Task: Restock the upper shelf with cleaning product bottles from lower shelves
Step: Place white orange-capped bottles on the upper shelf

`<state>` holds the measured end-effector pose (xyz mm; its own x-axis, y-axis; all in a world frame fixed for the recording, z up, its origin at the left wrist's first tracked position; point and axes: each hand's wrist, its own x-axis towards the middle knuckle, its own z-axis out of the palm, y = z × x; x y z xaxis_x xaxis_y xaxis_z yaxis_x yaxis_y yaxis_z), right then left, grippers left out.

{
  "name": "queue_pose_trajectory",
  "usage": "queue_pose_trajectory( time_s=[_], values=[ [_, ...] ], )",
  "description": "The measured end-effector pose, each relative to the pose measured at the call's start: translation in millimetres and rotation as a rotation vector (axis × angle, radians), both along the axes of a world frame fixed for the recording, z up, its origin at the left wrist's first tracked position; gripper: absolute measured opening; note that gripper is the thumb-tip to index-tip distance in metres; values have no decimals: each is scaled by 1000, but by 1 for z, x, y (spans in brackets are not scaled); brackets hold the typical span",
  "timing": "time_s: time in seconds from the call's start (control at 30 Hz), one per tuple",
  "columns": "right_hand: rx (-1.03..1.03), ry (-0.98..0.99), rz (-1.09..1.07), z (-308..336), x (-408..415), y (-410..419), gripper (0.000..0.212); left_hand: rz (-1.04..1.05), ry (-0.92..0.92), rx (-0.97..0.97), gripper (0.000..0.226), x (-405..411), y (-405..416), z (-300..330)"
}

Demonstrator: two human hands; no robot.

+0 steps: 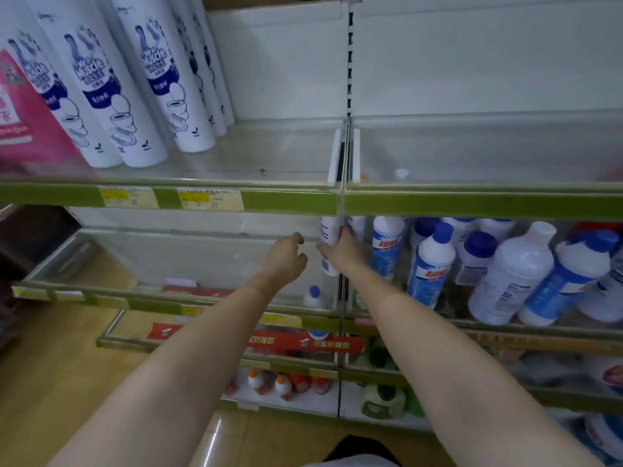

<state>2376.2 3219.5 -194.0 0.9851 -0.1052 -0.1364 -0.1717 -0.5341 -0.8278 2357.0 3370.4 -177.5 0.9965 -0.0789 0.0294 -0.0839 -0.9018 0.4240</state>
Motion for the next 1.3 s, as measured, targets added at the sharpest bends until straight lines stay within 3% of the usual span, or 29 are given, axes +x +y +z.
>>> queue_pose_trajectory(
  time_s=[0.23, 0.57, 0.67, 0.8, 0.97, 1.13, 1.3],
  values=[
    [-107, -23, 150, 7, 12, 8, 49, 104, 25, -27, 32, -1, 32, 9],
    [-11, 18, 347, 0, -26, 45, 50, 106, 85, -96, 33, -21, 52, 14],
    [33, 37, 352, -2, -39, 48, 48, 73, 115, -124, 43, -29, 62, 18],
    [36, 44, 350, 2, -57, 55, 45, 60, 166, -316, 57, -39, 75, 29],
    [29, 35, 284, 10, -84, 77, 40, 13, 157, -514, 59, -61, 92, 47],
    [-63, 17, 267, 19, -110, 105, 30, -118, 137, -468, 46, -83, 116, 60],
    [-75, 76, 213, 32, -133, 130, 32, -82, 115, -641, 52, -101, 135, 67]
  ],
)
